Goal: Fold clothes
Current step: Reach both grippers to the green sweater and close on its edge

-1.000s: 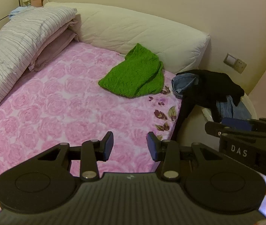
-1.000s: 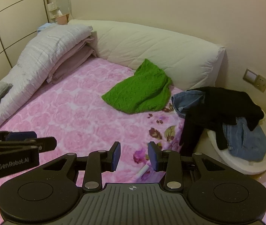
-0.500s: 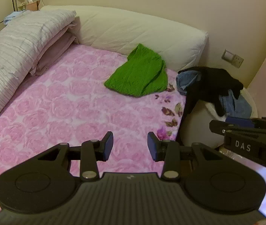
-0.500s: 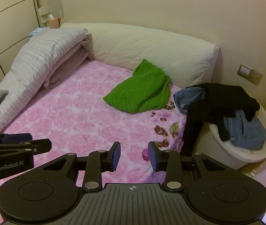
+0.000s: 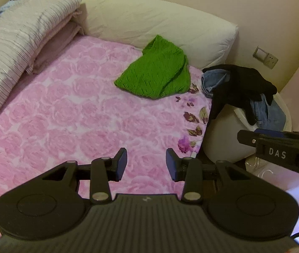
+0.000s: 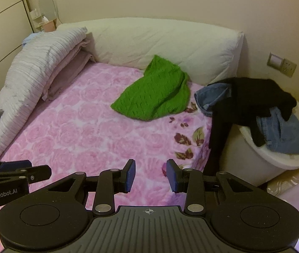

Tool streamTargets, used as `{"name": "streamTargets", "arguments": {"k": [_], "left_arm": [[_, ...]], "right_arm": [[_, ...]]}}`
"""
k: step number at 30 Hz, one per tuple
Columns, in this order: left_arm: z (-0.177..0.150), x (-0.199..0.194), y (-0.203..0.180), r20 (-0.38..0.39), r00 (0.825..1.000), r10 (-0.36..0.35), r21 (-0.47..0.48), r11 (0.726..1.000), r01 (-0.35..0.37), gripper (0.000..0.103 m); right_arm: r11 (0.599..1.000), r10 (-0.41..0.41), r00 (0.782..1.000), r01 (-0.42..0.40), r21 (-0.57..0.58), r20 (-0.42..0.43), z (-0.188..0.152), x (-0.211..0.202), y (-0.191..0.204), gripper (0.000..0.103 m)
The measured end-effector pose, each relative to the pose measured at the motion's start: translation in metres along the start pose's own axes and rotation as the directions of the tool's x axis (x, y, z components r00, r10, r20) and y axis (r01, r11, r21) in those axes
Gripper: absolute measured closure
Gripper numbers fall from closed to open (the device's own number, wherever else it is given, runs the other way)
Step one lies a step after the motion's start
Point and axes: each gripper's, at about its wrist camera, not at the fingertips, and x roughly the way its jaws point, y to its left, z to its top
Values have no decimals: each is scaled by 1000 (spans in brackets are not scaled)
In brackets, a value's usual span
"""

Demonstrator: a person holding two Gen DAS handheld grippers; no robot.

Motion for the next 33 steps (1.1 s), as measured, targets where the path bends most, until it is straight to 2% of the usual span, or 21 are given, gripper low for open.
{"name": "streamTargets", "arguments": {"k": [4,5,6,7,8,12,19,24,26,29,33], "left_arm": [[20,26,0,-31,1000,-5,-38,999,4,67],[27,34,0,-39,999,-7,-51,999,4,66],[34,43,0,-46,999,-7,-60,998,4,66],[42,53,-1,-53,999,-7,-65,998,3,65],[49,63,-3,-61,998,-5,-68,998,1,65],[82,107,-12,-92,996,-3,-69,998,-3,65],[132,178,-23,-92,995,36,-88,995,-44,65],[166,223,-19,-133,991,3,-108,994,-18,65],[177,244,-20,-170,985,-16,-93,996,0,65],[188,271,-23,-187,982,3,-63,998,-15,65],[199,305,-27,-156,987,26,1,1000,-26,65]], "right_arm": [[999,40,998,-39,19,-37,18,29,-15,66],[999,46,998,-45,24,-47,23,37,-19,58],[998,52,997,-50,29,-57,28,45,-24,31],[998,55,997,-53,40,-60,33,52,-29,22],[997,62,996,-60,47,-58,39,59,-34,19],[995,74,993,-67,77,-95,64,97,-59,19],[994,70,984,-56,92,-162,116,171,-94,19],[987,113,977,-90,131,-179,145,216,-113,19],[984,127,973,-99,145,-194,154,233,-119,19],[978,150,964,-112,175,-219,166,259,-128,19],[965,176,956,-121,233,-234,180,293,-140,19]]}}
